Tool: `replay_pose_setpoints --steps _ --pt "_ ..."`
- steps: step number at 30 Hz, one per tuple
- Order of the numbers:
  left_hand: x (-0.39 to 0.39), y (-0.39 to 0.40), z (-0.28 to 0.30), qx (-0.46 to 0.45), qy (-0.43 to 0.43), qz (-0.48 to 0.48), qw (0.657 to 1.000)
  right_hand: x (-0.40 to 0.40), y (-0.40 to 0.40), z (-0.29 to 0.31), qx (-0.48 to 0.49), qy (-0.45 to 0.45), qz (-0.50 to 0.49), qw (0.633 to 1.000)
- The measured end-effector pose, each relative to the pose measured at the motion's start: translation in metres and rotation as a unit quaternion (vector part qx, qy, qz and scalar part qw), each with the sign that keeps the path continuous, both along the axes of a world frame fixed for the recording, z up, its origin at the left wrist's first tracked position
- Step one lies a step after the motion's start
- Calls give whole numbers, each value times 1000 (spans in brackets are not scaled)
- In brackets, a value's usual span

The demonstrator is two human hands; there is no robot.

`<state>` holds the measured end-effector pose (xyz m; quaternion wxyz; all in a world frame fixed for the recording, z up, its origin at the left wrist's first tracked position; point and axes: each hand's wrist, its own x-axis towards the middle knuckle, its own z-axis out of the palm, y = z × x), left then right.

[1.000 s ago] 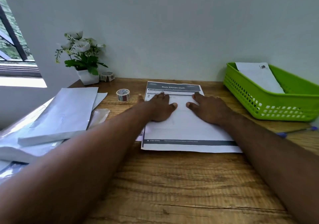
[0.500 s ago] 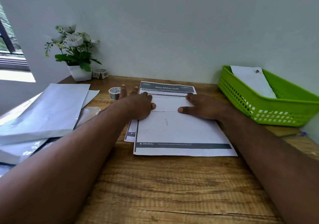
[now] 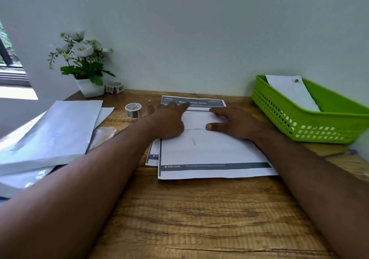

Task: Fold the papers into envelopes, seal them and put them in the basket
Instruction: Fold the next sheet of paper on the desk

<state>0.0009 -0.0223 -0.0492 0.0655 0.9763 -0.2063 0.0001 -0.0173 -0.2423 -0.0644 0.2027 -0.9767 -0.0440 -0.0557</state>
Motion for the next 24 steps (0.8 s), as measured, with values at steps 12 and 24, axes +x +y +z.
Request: replay_pose_setpoints --steps 12,24 --pt "-1 -14 2 -126 -124 78 981 0 7 14 -14 -11 -6 1000" --pt "-18 1 1 -133 -167 -63 975 -14 7 17 -191 -185 51 963"
